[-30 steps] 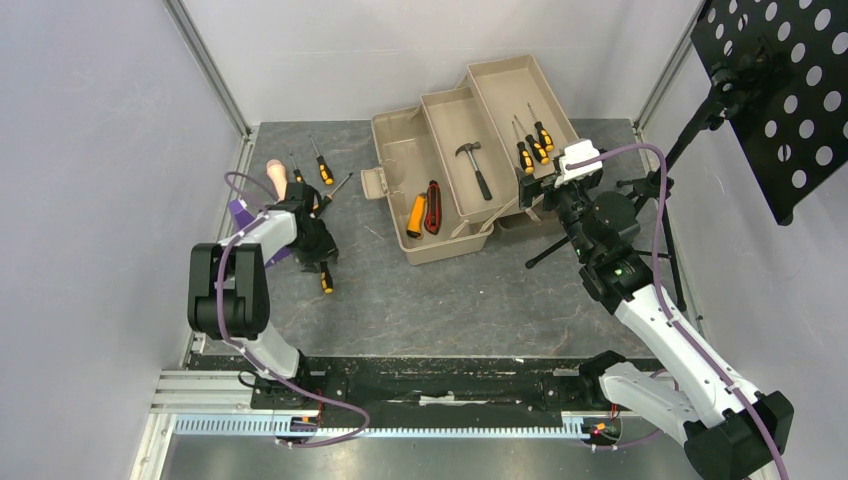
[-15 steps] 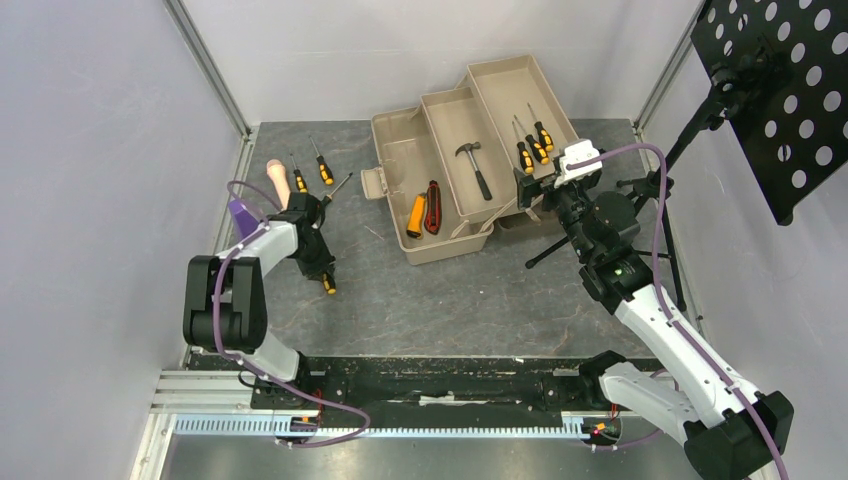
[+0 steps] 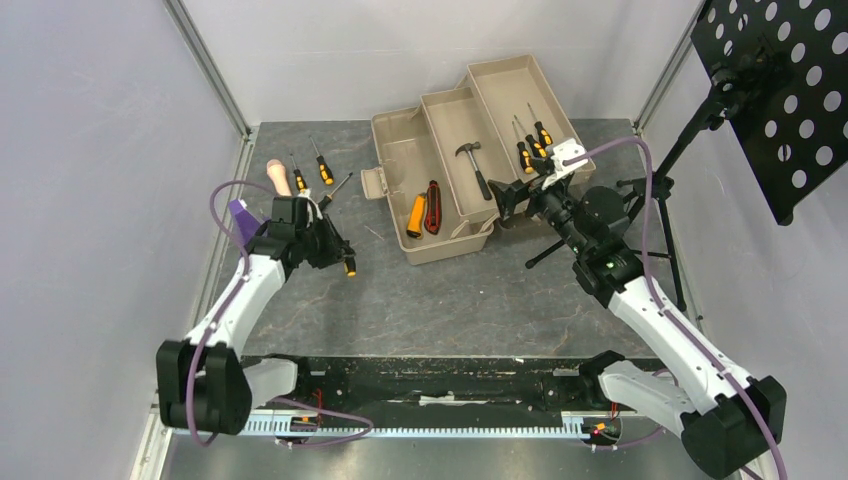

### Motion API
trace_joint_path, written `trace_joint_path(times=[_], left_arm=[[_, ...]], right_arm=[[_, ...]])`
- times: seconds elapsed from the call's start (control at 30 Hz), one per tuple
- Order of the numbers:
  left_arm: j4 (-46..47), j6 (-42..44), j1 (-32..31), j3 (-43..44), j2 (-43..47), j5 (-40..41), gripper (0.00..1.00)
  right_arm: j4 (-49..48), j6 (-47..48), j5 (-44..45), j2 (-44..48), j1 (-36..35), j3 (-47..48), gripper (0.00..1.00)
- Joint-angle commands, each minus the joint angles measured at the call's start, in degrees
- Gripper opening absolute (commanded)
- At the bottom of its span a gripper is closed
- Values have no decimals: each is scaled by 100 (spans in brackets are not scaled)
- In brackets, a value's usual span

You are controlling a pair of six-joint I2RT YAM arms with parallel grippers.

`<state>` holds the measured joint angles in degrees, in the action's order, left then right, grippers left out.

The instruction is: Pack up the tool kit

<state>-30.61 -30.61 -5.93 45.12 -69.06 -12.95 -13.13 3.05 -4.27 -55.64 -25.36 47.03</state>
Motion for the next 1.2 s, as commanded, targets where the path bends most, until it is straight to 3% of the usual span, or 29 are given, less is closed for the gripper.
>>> trace_joint_path(times=[0.0,0.5,1.17], left_arm=[[949,-437,-274,-38,693,-896,2],[3567,-1385,-1945,-567,1801,-1316,2],[4457,-1593,-2327,-661,1614,-1200,2]], right_arm=[[-469,-886,-882,-215,-153,254,93],[-1849,-3083,-1699,-1604,-1177,464,83],[-2516,-4118,-2188,-2674,-1629,683,49]])
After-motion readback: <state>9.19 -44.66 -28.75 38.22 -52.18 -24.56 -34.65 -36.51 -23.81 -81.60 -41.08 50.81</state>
